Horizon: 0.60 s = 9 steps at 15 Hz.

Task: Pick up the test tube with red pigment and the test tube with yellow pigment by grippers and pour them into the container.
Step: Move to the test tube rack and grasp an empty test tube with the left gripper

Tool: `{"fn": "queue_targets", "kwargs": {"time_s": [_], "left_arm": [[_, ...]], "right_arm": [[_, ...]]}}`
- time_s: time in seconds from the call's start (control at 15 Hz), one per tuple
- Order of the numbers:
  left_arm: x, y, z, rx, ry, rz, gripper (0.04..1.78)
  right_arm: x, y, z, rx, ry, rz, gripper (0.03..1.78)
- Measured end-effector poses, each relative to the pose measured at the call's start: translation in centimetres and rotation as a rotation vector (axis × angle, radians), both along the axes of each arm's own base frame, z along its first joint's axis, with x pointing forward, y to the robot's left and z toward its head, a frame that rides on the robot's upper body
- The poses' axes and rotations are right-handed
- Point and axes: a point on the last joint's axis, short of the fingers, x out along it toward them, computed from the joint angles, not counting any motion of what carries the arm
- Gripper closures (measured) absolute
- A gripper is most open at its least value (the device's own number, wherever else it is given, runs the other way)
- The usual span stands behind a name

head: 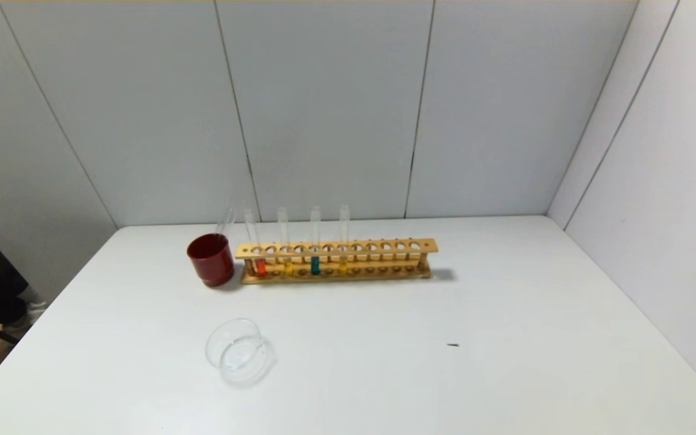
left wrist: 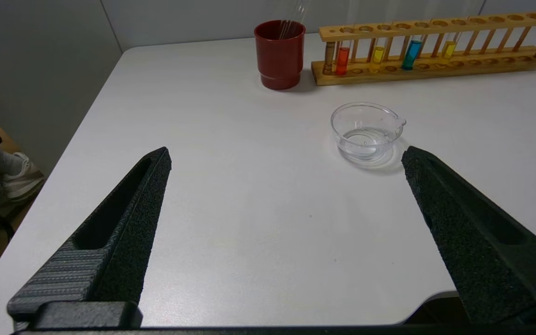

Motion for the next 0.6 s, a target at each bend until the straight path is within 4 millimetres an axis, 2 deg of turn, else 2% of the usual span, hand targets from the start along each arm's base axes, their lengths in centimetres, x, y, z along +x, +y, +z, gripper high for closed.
{"fn": "queue_targets", "kwargs": {"time_s": [0.6], "left_arm": [[0.00,0.01,0.01,-0.001,0.000,0.006,0.07]], "right_arm": [[0.00,0.00,0.00,0.000,0.000,-0.001,0.06]]}}
